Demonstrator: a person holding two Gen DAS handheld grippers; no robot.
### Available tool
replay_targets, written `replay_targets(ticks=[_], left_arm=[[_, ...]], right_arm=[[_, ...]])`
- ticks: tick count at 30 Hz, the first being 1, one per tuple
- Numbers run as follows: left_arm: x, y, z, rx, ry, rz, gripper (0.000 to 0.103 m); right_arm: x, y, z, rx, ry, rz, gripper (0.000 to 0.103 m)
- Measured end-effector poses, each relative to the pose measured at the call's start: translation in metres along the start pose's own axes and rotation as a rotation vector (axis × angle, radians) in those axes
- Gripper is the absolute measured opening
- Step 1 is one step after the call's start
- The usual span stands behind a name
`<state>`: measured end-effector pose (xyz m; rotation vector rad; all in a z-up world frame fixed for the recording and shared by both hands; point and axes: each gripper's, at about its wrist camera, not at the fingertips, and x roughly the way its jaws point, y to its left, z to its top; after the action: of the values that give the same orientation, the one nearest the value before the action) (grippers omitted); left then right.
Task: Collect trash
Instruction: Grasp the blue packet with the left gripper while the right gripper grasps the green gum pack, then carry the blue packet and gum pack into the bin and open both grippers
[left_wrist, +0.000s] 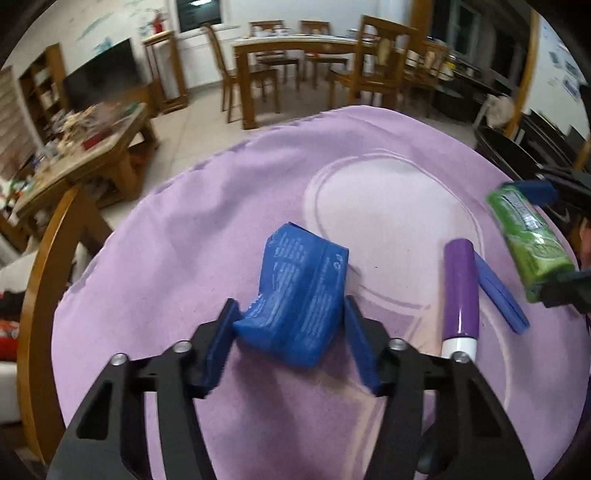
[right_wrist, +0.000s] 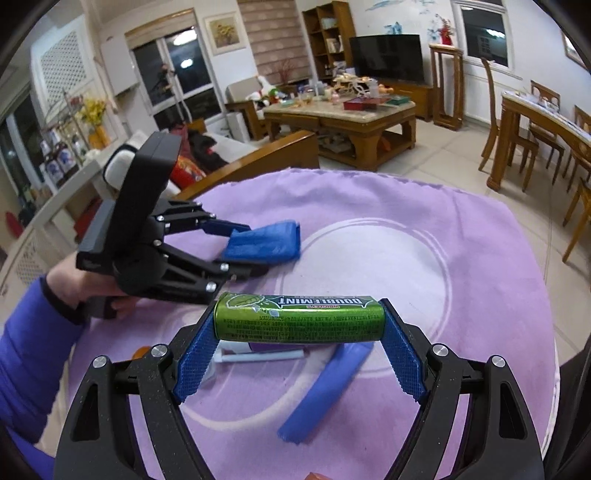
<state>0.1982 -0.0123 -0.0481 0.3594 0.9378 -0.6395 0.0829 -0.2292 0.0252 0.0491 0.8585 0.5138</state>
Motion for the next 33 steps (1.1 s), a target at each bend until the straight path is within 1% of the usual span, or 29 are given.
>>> replay_targets(ticks=[2,3,6,8,11,13,16,21,23,26,28,30,33], left_arm=[[-0.003,0.004,-0.002,-0.073,-0.012,-0.017,0.054],[-0.005,0.005,-0.003,-0.092,-0.021,-0.02,0.053],[-0.016,0.005,-0.007,-0.147,-0.066,0.002,0.053],[-0.03,0.003,-0.008,-0.198,-0.118,-0.002,0.053],[-0.052,-0.006,-0.005,-0.229,-0.185,-0.014,0.053],[-0.067,-0.02,0.0,-0.235,-0.23,-0.015,0.053],[-0.079,-0.04,0.011,-0.24,-0.262,-0.046,0.053],[-0.084,-0.086,0.037,-0.205,-0.281,-0.091,0.053],[-0.078,-0.111,0.051,-0.182,-0.283,-0.111,0.053],[-0.068,-0.142,0.066,-0.175,-0.276,-0.158,0.053],[-0.056,-0.165,0.077,-0.185,-0.266,-0.208,0.053],[-0.042,-0.183,0.086,-0.192,-0.252,-0.24,0.053],[-0.017,-0.221,0.104,-0.181,-0.216,-0.28,0.053]], right_arm=[[-0.008,-0.002,-0.004,0.008,-0.01,0.005,0.081],[-0.012,-0.002,-0.006,0.01,-0.016,0.006,0.081],[-0.024,-0.007,-0.011,0.026,-0.034,0.012,0.081],[-0.029,-0.007,-0.013,0.036,-0.047,0.01,0.081],[-0.046,-0.016,-0.02,0.061,-0.079,0.014,0.081],[-0.057,-0.022,-0.025,0.078,-0.1,0.015,0.081],[-0.078,-0.036,-0.034,0.105,-0.138,0.009,0.081],[-0.12,-0.071,-0.052,0.162,-0.198,-0.018,0.081],[-0.136,-0.088,-0.062,0.193,-0.22,-0.035,0.081],[-0.161,-0.116,-0.08,0.254,-0.252,-0.072,0.081],[-0.181,-0.138,-0.094,0.304,-0.283,-0.118,0.081],[-0.201,-0.158,-0.108,0.354,-0.325,-0.179,0.081],[-0.223,-0.186,-0.126,0.433,-0.377,-0.219,0.081]])
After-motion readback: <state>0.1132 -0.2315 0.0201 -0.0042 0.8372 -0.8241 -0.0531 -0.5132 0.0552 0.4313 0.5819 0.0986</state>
